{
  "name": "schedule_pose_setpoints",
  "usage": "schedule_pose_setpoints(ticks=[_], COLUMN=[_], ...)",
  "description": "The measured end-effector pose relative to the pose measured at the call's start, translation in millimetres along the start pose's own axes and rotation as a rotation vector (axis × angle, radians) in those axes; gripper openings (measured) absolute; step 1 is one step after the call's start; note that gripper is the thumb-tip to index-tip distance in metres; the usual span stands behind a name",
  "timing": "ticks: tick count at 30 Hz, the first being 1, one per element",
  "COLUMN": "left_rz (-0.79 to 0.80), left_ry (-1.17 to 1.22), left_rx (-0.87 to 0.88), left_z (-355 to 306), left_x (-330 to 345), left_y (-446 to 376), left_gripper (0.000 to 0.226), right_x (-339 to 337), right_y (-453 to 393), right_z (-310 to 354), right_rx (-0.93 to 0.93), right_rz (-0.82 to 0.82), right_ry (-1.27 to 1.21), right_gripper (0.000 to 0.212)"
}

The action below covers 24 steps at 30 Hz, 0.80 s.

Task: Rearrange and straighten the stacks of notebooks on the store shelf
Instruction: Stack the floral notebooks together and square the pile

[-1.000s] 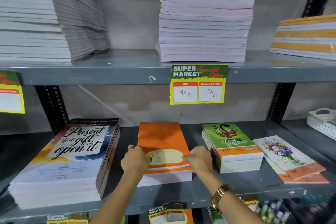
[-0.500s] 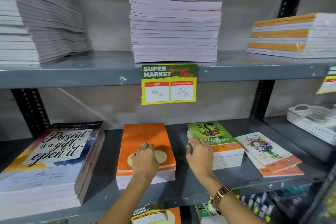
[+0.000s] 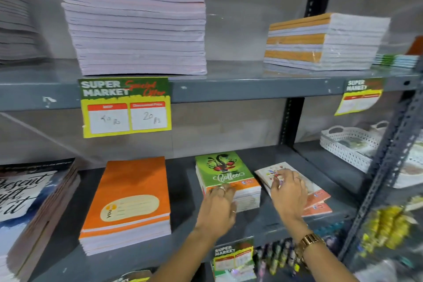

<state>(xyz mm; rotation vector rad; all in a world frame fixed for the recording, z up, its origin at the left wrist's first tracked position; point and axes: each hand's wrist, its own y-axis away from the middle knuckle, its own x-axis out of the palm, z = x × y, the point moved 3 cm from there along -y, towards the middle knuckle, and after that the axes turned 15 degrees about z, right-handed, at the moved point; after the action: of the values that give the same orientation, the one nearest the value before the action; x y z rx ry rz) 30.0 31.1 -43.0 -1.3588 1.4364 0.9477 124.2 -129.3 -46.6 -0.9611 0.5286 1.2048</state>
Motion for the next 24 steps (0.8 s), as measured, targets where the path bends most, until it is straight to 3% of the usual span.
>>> schedule_pose_setpoints(ticks=[2, 7, 14, 22, 24], left_rz=[0.054, 0.23, 0.444, 0.464, 0.447], left_ry=[0.027, 0.026, -0.03, -0.041, -0.008], left_rx=[0.067, 0.126, 0.125, 0.137, 0.143], left_z=[-18.7, -45.9, -59.7, -56.5, -56.7], left_x=[11.2, 44.2, 81.9, 101.4, 101.5], left_y=[-9.0, -28.2, -49.7, -63.8, -62.1], left_gripper=[0.044, 0.047, 0.05, 0.054, 0.07], right_x=[-6.6, -9.0, -6.6, -4.4, -4.6], right_y=[-10.8, -27.4, -50.3, -76.1, -81.0], right_z=[-26.4, -85.3, -123.7, -123.3, -124.5], right_rx=[0.072, 0.243, 0.391, 0.546, 0.57], right_rz=[0.049, 0.28, 0.474, 0.73, 0.742], right_ry=[-0.007, 0.246, 0.149, 0.183, 0.211], right_gripper=[0.027, 0.046, 0.052, 0.07, 0.069])
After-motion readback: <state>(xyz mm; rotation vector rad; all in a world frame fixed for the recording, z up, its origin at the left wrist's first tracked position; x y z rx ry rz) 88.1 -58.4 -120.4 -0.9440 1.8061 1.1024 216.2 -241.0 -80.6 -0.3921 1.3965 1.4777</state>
